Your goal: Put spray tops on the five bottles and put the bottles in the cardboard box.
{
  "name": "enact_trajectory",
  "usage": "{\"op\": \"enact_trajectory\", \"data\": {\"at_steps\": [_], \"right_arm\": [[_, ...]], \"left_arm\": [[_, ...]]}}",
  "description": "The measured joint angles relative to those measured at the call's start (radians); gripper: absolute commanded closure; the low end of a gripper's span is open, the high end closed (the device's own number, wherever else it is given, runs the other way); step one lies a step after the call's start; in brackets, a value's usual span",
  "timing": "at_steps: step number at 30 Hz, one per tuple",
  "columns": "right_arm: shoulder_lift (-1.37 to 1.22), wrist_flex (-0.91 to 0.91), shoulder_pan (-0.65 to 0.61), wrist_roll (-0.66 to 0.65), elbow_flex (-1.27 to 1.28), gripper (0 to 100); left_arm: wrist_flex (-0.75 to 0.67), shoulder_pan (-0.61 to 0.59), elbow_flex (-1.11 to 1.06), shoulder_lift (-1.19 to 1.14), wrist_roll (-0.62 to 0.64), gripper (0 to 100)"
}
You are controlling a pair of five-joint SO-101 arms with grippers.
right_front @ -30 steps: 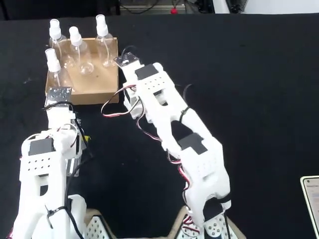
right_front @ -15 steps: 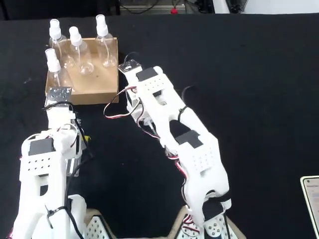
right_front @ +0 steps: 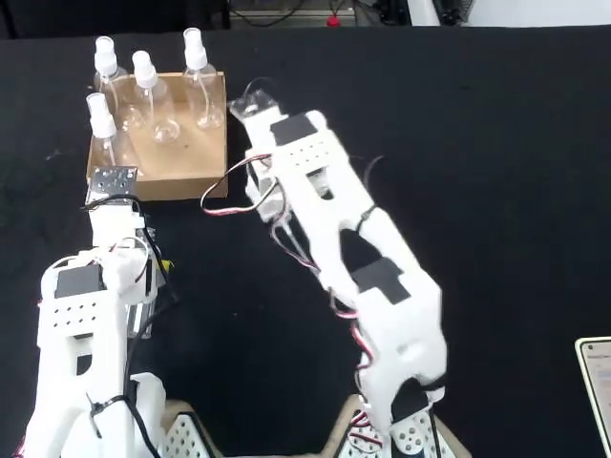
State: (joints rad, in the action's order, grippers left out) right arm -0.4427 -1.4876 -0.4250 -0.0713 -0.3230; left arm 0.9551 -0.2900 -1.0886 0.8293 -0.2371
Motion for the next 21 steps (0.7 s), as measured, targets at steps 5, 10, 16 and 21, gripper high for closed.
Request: {"op": "enact_trajectory", "data": {"at_steps": [5,10,16,21], "right_arm": [[0.250,0.000,0.015,0.000,0.066,98.7],[0.445,0.020,0.026,0.000,0.133,98.7],[0.583,0.049,0.069,0.017,0.149,98.7],[0.680,0.086,0.074,0.135,0.149,98.7]], "left_arm": [[0.000,0.000,0.000,0.000,0.000,86],[0.000,0.002,0.000,0.008,0.000,86],[0.000,0.114,-0.017,0.192,0.005,86],[0.002,0.282,-0.089,0.451,0.005,86]]}}
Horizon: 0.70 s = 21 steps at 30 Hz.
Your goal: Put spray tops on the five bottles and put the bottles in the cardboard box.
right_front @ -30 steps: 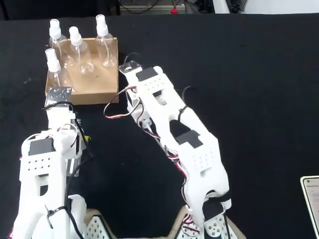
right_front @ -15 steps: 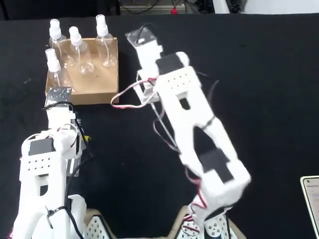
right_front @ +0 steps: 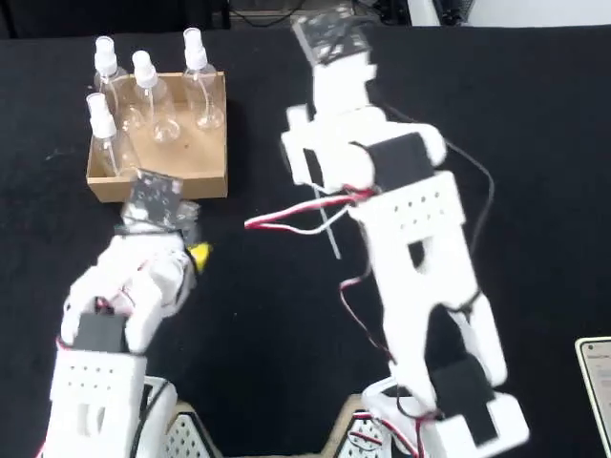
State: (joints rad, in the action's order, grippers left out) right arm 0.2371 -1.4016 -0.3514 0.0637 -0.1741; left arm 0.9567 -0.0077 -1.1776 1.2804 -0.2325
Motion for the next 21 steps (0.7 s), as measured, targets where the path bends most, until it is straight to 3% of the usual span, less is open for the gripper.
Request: {"op": "enact_trajectory", "data": {"at_steps": [5,14,21], "right_arm": [[0.100,0.146,-0.005,0.127,0.028,98.7],[0.213,0.413,-0.003,0.272,0.153,98.4],[0.287,0.588,-0.008,0.315,0.255,98.5]], "left_arm": [[0.000,0.075,-0.044,0.222,0.009,86],[-0.002,0.169,-0.152,0.509,0.132,86],[-0.101,0.239,-0.245,0.535,0.241,86]]}}
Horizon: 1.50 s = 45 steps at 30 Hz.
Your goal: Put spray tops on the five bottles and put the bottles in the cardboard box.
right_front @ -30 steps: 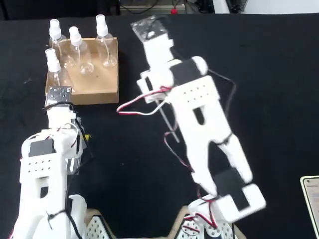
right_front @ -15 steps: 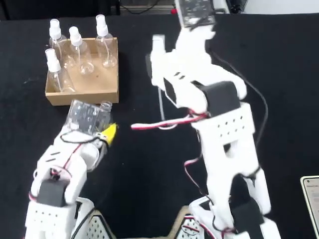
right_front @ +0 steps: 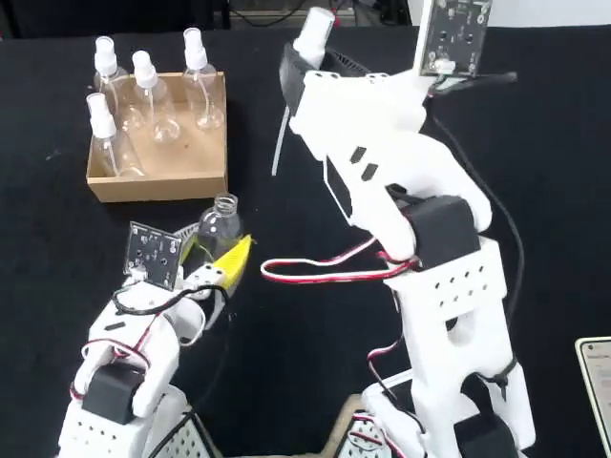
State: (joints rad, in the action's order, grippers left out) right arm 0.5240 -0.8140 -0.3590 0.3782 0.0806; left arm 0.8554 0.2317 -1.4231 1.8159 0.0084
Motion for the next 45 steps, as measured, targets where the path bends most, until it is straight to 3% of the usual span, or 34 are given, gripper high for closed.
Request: {"op": "enact_trajectory", "data": {"at_steps": [7,13,25,41,45], "right_arm": [[0.000,0.229,-0.037,0.000,0.206,98.6],[0.000,0.275,-0.083,0.000,0.256,98.6],[0.184,0.161,-0.138,0.000,0.276,98.6],[0.186,0.170,-0.138,0.000,0.437,98.4],[0.186,0.100,-0.138,0.000,0.439,98.4]], "left_arm": [[-0.009,0.060,-0.005,0.000,0.011,86],[-0.009,0.060,-0.005,0.000,0.011,86],[-0.009,0.060,-0.005,0.000,0.011,86],[-0.009,0.060,-0.005,0.000,0.011,86],[-0.009,0.060,-0.005,0.000,0.011,86]]}}
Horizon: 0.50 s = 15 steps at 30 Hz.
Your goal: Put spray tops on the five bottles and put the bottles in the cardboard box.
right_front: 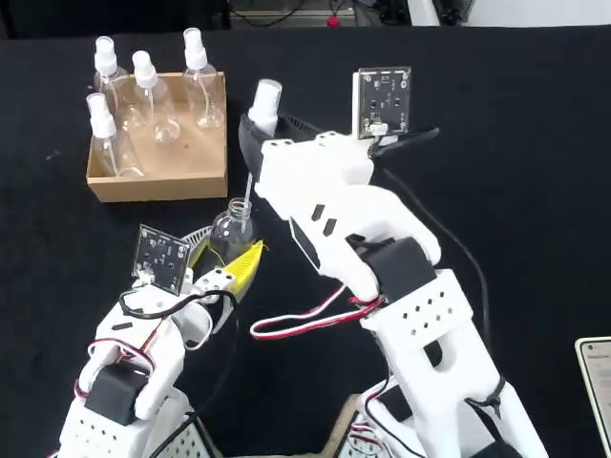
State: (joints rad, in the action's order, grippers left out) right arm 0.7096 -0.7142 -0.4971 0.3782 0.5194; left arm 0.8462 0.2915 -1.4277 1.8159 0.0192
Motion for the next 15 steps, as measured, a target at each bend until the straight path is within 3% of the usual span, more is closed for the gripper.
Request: {"op": "enact_trajectory", "data": {"at_steps": [15], "right_arm": [[0.000,-0.172,-0.098,0.000,0.000,98.6]], "left_arm": [[0.000,0.006,0.000,0.000,0.000,86]]}}
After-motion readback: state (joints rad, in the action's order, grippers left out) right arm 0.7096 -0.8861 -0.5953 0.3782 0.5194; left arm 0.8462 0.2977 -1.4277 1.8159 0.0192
